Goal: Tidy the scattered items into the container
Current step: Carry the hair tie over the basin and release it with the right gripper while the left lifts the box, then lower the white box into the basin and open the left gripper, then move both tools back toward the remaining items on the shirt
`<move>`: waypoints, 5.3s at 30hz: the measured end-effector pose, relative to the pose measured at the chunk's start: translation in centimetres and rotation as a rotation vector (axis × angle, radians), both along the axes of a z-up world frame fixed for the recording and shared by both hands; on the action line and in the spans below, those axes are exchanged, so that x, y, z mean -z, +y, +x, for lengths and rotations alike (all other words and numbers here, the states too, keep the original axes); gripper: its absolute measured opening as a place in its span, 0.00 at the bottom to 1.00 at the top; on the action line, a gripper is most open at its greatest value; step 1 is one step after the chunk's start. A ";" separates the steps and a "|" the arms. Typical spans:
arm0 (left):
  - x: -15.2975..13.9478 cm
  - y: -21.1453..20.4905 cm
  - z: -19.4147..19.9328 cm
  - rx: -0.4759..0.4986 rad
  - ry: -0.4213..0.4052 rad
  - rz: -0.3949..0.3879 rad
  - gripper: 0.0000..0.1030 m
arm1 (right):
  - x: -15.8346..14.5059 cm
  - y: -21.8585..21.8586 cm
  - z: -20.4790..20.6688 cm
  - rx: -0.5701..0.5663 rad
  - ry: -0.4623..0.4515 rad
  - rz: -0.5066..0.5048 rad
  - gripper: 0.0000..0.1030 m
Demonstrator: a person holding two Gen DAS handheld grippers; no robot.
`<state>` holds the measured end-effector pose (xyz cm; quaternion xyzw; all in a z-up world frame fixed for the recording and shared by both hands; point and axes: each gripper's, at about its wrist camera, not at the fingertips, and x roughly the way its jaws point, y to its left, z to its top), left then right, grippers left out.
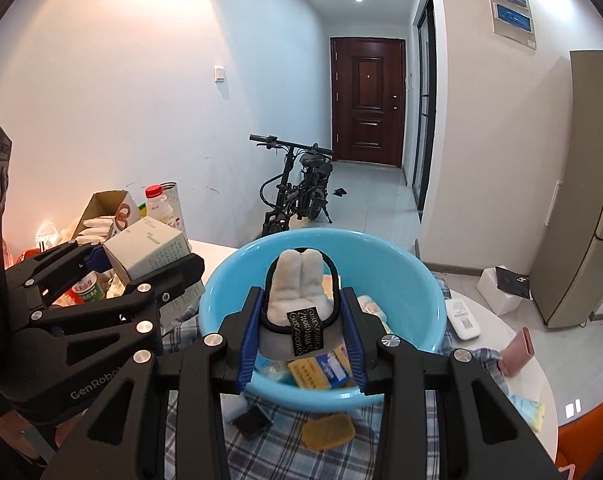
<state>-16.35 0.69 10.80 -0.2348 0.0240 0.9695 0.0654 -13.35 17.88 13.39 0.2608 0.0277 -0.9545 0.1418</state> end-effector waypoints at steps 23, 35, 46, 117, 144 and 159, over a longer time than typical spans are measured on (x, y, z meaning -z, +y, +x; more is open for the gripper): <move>4.2 0.3 -7.4 -0.012 -0.077 0.009 0.51 | 4.3 -0.2 -9.1 0.043 -0.075 0.043 0.39; 4.1 0.5 -7.7 -0.030 -0.071 -0.012 0.51 | 4.8 -0.7 -9.3 0.059 -0.079 0.076 0.39; 4.1 0.4 -7.7 -0.058 -0.052 -0.040 0.51 | 4.5 -0.1 -9.0 0.079 -0.060 0.073 0.39; 4.2 0.1 -7.8 -0.034 -0.074 0.007 0.51 | 4.2 2.4 -8.8 0.238 -0.057 0.099 1.00; 4.1 -0.9 -8.2 -0.124 -0.071 -0.028 1.00 | 3.7 1.5 -8.7 0.251 -0.059 0.097 1.00; 1.2 -2.3 -4.5 -0.182 -0.025 0.017 1.00 | 0.8 1.4 -5.9 0.233 0.021 0.043 1.00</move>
